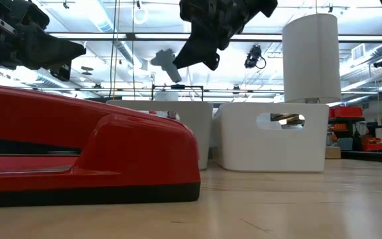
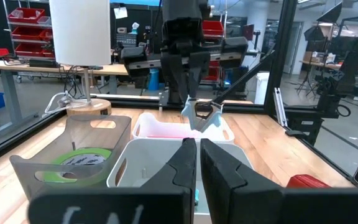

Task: Pick and place Stapler, Stapler remover, tape
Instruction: Put the blue staple remover in the gray bin

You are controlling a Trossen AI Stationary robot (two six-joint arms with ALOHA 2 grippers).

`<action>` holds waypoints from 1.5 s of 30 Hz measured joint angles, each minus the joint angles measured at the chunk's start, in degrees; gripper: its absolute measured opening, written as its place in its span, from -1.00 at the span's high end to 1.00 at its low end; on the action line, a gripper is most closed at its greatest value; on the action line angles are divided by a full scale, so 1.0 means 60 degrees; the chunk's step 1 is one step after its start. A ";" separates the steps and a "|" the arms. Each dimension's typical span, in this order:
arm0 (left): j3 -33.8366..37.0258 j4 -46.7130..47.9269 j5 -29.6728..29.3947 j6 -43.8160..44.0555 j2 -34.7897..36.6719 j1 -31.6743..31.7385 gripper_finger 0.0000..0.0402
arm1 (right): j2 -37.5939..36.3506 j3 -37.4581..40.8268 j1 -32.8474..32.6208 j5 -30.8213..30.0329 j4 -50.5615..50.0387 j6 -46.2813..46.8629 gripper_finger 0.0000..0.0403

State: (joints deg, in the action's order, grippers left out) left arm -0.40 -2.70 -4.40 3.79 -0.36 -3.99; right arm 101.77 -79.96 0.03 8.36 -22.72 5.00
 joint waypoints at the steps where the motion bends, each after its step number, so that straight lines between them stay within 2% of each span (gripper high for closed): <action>1: 0.0000 -0.0003 0.0003 0.0000 0.0000 0.0001 0.86 | 0.0048 -0.0003 0.0000 0.0004 -0.0028 0.0024 0.99; 8: 0.0000 0.0007 0.0000 0.0000 0.0000 0.0003 0.86 | 0.0591 -0.0004 0.0000 -0.0029 -0.0406 0.0078 0.99; 18: 0.0000 0.0016 0.0000 0.0000 0.0000 0.0000 0.86 | 0.1493 -0.0004 0.0047 -0.1086 -0.0497 0.0236 0.99; 28: 0.0000 0.0019 0.0000 0.0000 0.0000 0.0002 0.86 | 0.1698 -0.0004 0.0123 -0.2198 -0.0435 0.0524 0.99; 35: 0.0000 0.0019 0.0000 0.0004 0.0000 0.0003 0.86 | 0.1698 -0.0009 0.0343 -0.2248 -0.0481 0.0840 0.99; 45: 0.0000 0.0015 0.0000 -0.0001 0.0000 0.0003 0.86 | 0.1695 -0.1087 0.0564 -0.2212 -0.1483 0.0509 0.99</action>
State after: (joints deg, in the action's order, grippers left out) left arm -0.40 -2.61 -4.40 3.79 -0.36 -3.97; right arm 111.94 -86.49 3.41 -4.91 -31.62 8.06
